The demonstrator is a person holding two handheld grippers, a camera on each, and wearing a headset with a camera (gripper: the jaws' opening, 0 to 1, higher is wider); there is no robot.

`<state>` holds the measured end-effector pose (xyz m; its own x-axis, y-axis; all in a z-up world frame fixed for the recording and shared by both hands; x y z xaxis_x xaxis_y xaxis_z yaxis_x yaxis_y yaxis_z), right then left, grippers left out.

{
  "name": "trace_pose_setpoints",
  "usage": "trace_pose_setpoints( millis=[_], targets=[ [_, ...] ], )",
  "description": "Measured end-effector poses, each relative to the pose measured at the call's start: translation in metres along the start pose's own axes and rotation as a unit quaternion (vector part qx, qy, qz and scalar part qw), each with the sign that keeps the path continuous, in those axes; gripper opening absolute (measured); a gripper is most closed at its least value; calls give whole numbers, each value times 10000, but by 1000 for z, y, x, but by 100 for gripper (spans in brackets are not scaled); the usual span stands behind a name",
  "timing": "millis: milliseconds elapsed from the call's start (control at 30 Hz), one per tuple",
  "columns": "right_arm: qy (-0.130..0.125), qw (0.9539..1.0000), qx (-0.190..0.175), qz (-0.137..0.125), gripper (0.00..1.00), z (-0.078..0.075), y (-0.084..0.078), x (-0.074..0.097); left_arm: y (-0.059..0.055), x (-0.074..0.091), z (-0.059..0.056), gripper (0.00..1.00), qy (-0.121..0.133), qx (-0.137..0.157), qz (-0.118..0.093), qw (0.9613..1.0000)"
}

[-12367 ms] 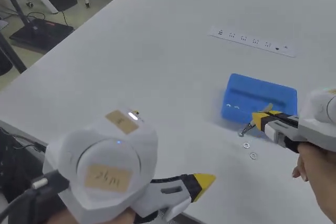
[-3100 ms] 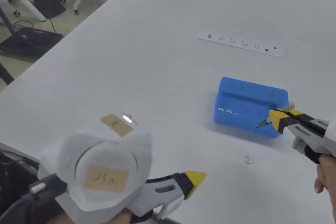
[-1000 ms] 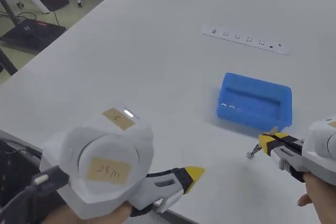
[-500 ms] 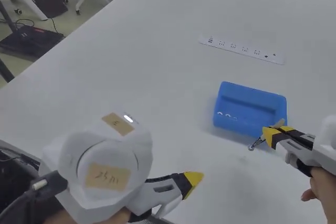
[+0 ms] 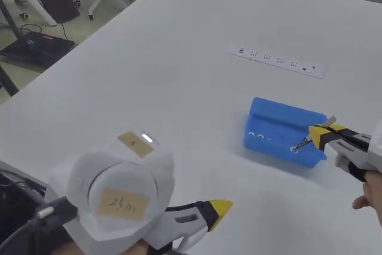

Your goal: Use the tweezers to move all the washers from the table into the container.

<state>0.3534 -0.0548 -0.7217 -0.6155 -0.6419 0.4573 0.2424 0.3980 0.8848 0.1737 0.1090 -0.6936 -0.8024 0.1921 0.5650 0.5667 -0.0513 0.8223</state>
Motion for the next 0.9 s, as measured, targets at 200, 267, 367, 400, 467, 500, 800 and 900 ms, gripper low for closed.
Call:
trace_pose_setpoints(
  millis=[200,267,367,400,467,500,800,900],
  targets=[
    [-27,10000,47,-18,0,-4,2,-8,-2,-1,0,92,17,27,25,10000],
    [-45,10000,60,-22,0,-5,3,-12,-3,-1,0,92,27,23,49,10000],
    [-53,10000,70,-7,0,-8,3,-20,-4,-1,0,92,34,39,83,10000],
    [-56,10000,79,14,0,-9,2,-24,-5,-1,1,92,38,44,99,9999],
    [-70,9999,123,77,0,-12,-2,-30,-6,-2,1,92,53,48,119,9999],
    [-59,9998,120,118,0,-13,-4,-33,-6,-2,2,92,54,51,124,9999],
    [-5,9989,193,425,0,-16,-24,-49,-2,-7,3,92,66,98,164,9998],
    [20,9985,181,512,0,-16,-31,-53,7,-10,0,92,32,74,79,9999]
  ],
)
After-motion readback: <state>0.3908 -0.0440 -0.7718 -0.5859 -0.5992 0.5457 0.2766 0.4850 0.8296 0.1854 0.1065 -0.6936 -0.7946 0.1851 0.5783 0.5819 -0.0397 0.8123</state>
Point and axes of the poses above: the centre of the closed fingertips' face, and the gripper's own axes: x roughly backward along the fingers, z roughly to its left, y roughly out of its top, the point moved 3 cm from there along x, roughly backward along the fingers, and after that the axes turned 7 degrees about x, right-handed, at the moved point
